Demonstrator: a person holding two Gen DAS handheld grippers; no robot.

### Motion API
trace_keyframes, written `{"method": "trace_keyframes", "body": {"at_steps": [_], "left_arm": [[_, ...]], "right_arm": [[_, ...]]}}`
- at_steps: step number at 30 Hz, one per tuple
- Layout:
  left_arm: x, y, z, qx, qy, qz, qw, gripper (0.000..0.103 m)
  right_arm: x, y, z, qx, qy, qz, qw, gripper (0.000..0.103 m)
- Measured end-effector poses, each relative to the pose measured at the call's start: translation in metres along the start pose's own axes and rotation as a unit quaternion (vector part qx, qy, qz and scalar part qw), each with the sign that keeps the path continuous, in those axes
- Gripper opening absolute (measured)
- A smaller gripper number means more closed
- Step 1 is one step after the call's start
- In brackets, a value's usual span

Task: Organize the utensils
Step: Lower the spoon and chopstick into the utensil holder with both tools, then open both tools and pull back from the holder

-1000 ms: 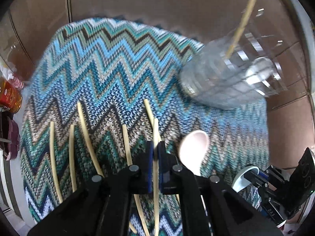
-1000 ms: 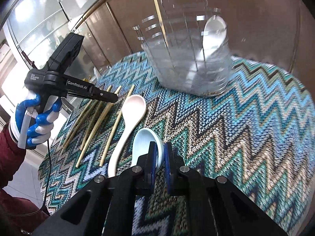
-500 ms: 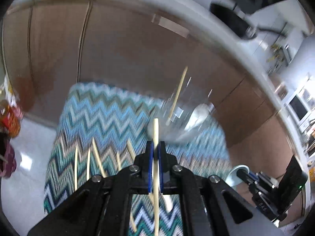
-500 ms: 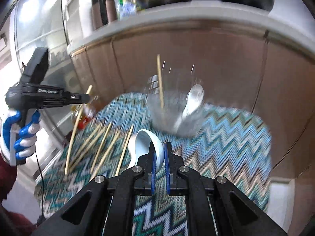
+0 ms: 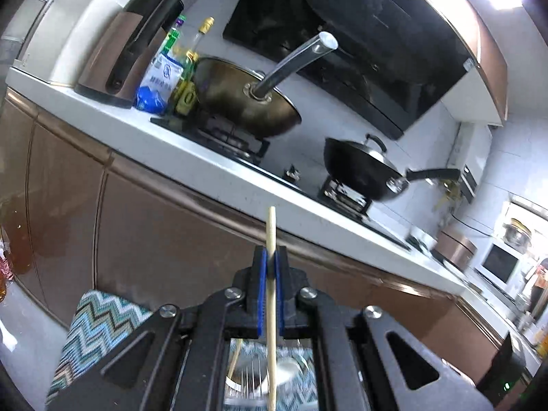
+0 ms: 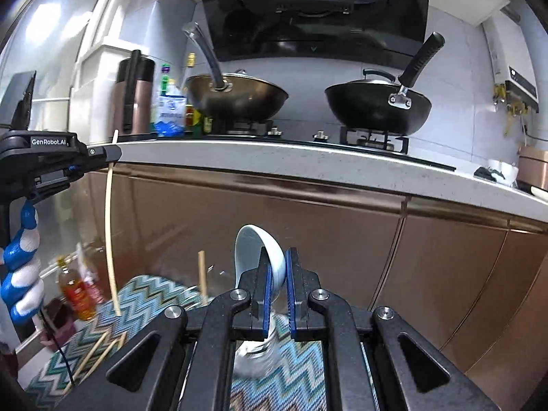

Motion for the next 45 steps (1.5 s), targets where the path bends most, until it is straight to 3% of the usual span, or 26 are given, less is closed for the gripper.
{"method": "trace_keyframes", "body": {"at_steps": [6, 10, 22, 27, 29, 32, 36, 45], "left_arm": [[0.035, 0.048, 0.000, -0.045, 0.033, 0.027, 0.9981, 0.004], [0.060, 0.068, -0.001, -0.056, 0.052, 0.029, 0.9966, 0.004], [0.112, 0.068, -0.012, -0.112, 0.119, 0.084, 0.9830, 0.004], [0.123, 0.064, -0.013, -0.114, 0.133, 0.076, 0.9815, 0.006], [0.122, 0.059, -0.014, -0.112, 0.129, 0.069, 0.9829, 0.008], [0.110, 0.046, -0.012, -0.106, 0.127, 0.075, 0.9833, 0.021], [0.087, 0.013, -0.001, -0.098, 0.137, 0.089, 0.9817, 0.034], [0.029, -0.074, 0.008, -0.115, 0.163, 0.106, 0.9740, 0.041]], "right_arm": [[0.019, 0.039, 0.000, 0.032, -0.021, 0.005, 0.999, 0.007], [0.037, 0.061, 0.003, 0.036, -0.009, 0.002, 0.999, 0.007], [0.094, 0.078, -0.007, 0.024, 0.010, -0.024, 0.999, 0.009], [0.106, 0.074, -0.009, 0.024, 0.018, -0.029, 0.999, 0.012], [0.108, 0.071, -0.008, 0.017, 0.026, -0.033, 0.999, 0.017], [0.102, 0.062, -0.007, 0.022, 0.026, -0.027, 0.999, 0.028], [0.084, 0.043, -0.003, 0.028, 0.034, -0.011, 0.999, 0.030], [0.036, -0.031, -0.005, 0.018, 0.046, 0.026, 0.998, 0.030]]}}
Point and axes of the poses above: each gripper's, at about its wrist camera, not at the fingertips, and y roughly the way its jaws point, z to its right, x to its underside, the point moved 5 cm from there along y, roughly the way its jaws point, and after that the axes turned 9 degrees about z, right-handed, at the moved point
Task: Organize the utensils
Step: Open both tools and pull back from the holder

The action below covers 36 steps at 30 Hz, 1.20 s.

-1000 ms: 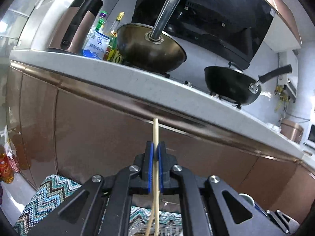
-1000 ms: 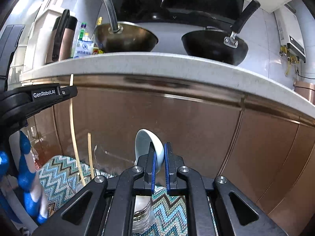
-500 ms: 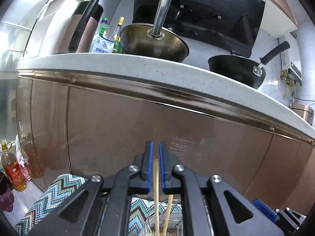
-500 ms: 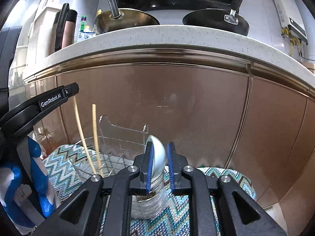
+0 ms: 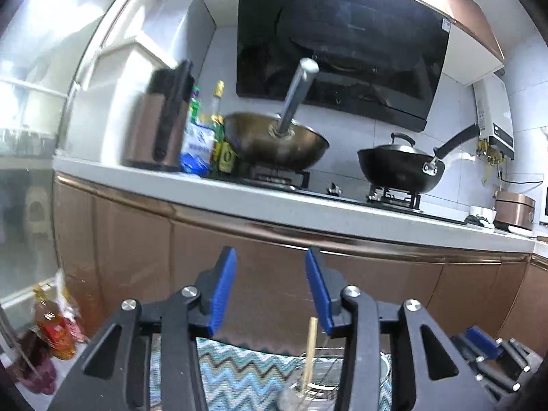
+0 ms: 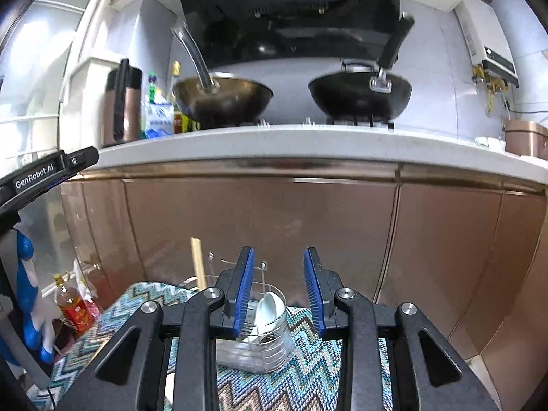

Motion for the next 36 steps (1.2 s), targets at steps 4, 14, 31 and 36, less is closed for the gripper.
{"method": "trace_keyframes", "body": {"at_steps": [4, 14, 31, 36], "left_arm": [[-0.019, -0.034, -0.018, -0.009, 0.004, -0.001, 0.9999, 0.042], [-0.045, -0.112, -0.054, -0.032, 0.029, -0.011, 0.9990, 0.056], [-0.054, -0.186, -0.105, -0.051, -0.017, -0.032, 0.9980, 0.067], [-0.050, -0.196, -0.123, -0.084, -0.024, -0.056, 0.9946, 0.067]], "right_arm": [[-0.021, -0.038, -0.006, -0.007, -0.002, 0.018, 1.000, 0.037], [-0.044, -0.123, -0.017, -0.016, 0.019, 0.046, 0.999, 0.060], [-0.051, -0.196, -0.020, -0.006, 0.042, 0.081, 0.996, 0.077], [-0.053, -0.212, -0.015, -0.007, 0.053, 0.093, 0.994, 0.077]]}}
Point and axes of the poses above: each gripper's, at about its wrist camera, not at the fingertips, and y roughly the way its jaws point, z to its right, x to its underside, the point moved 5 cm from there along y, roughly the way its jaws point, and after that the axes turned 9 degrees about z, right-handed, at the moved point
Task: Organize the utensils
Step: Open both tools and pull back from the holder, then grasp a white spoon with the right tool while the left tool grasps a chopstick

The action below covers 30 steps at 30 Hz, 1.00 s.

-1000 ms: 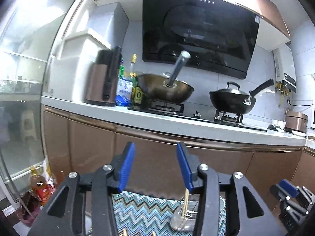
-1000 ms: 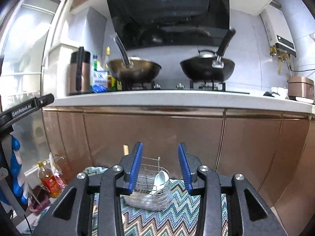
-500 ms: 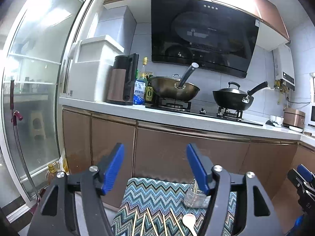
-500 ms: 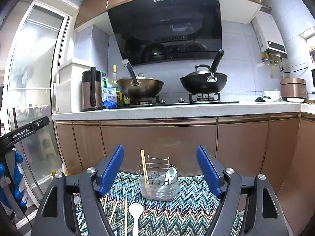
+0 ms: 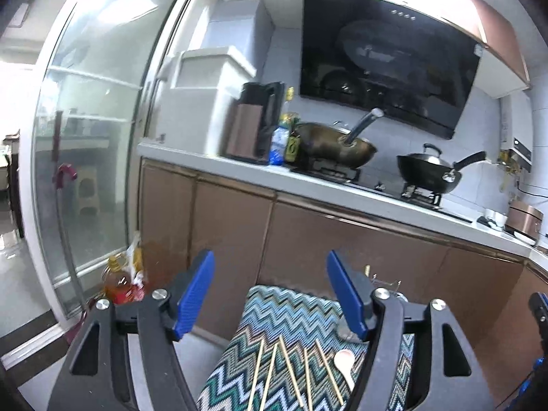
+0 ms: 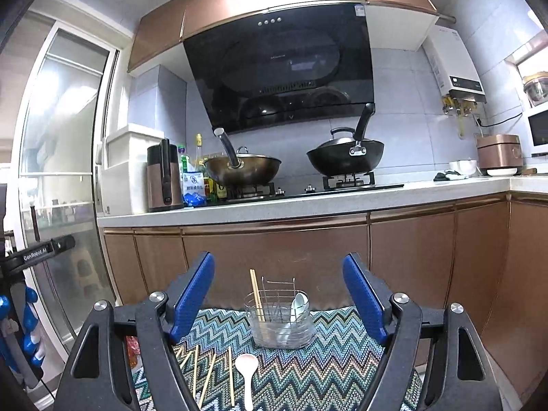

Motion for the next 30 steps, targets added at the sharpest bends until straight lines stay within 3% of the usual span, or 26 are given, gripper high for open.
{"method": "trace_keyframes", "body": {"at_steps": [6, 11, 16, 19, 24, 30], "left_arm": [[0.001, -0.011, -0.023, -0.024, -0.026, -0.010, 0.9993, 0.067], [0.004, -0.015, -0.032, 0.013, -0.072, -0.026, 0.9970, 0.067], [0.010, -0.010, -0.030, 0.023, -0.060, -0.038, 0.9972, 0.067], [0.021, 0.003, -0.026, 0.057, -0.072, -0.069, 0.9934, 0.066], [0.049, 0.032, -0.016, 0.081, -0.069, -0.128, 0.9860, 0.066], [0.110, 0.080, 0.000, 0.100, -0.060, -0.230, 0.9663, 0.065]], "right_arm": [[-0.011, -0.018, 0.005, 0.004, 0.003, 0.024, 1.000, 0.077], [-0.016, -0.026, 0.006, -0.001, 0.009, 0.033, 0.999, 0.077], [-0.013, -0.024, 0.000, -0.015, 0.004, 0.025, 1.000, 0.077], [-0.006, -0.016, -0.004, -0.027, 0.001, 0.011, 1.000, 0.077], [0.016, 0.003, -0.006, -0.041, -0.003, -0.022, 0.999, 0.076], [0.054, 0.038, 0.000, -0.051, 0.001, -0.082, 0.995, 0.067]]}}
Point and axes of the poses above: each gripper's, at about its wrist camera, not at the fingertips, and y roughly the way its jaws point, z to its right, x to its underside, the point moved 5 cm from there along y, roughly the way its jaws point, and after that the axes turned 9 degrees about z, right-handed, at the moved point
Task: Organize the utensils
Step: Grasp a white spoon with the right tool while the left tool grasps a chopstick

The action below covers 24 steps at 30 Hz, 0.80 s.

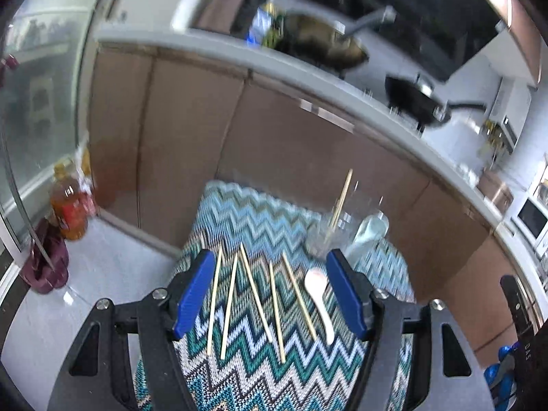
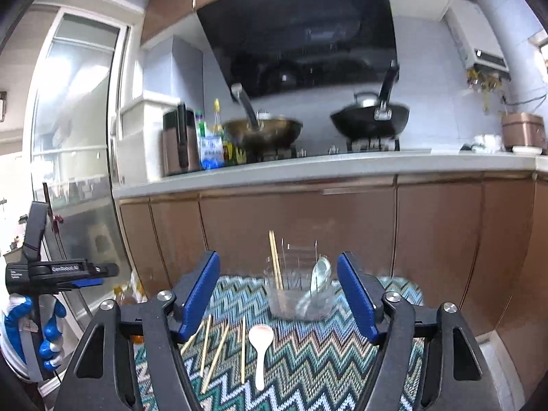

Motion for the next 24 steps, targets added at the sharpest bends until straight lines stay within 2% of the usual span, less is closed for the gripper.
{"method": "trace_keyframes", "body": {"at_steps": [4, 6, 13, 17, 24], "left_arm": [[0.024, 0.047, -0.002, 0.019, -0.012, -0.071, 0.9972, 0.062], [0.033, 0.071, -0.003, 0.032, -0.021, -0.107, 0.9935, 0.054], [0.051, 0.150, -0.018, 0.030, -0.003, -0.220, 0.9749, 0.041], [0.054, 0.178, -0.028, 0.018, 0.011, -0.253, 0.9672, 0.037], [0.052, 0.210, -0.036, 0.000, 0.042, -0.277, 0.9599, 0.032]], "right_arm": [[0.029, 0.030, 0.005, -0.007, 0.005, -0.051, 0.999, 0.063], [0.044, 0.045, 0.008, -0.013, 0.007, -0.080, 0.997, 0.061], [0.098, 0.097, 0.017, -0.048, 0.031, -0.186, 0.981, 0.051], [0.130, 0.128, 0.018, -0.076, 0.042, -0.245, 0.966, 0.048], [0.161, 0.167, 0.015, -0.105, 0.039, -0.294, 0.949, 0.046]]}}
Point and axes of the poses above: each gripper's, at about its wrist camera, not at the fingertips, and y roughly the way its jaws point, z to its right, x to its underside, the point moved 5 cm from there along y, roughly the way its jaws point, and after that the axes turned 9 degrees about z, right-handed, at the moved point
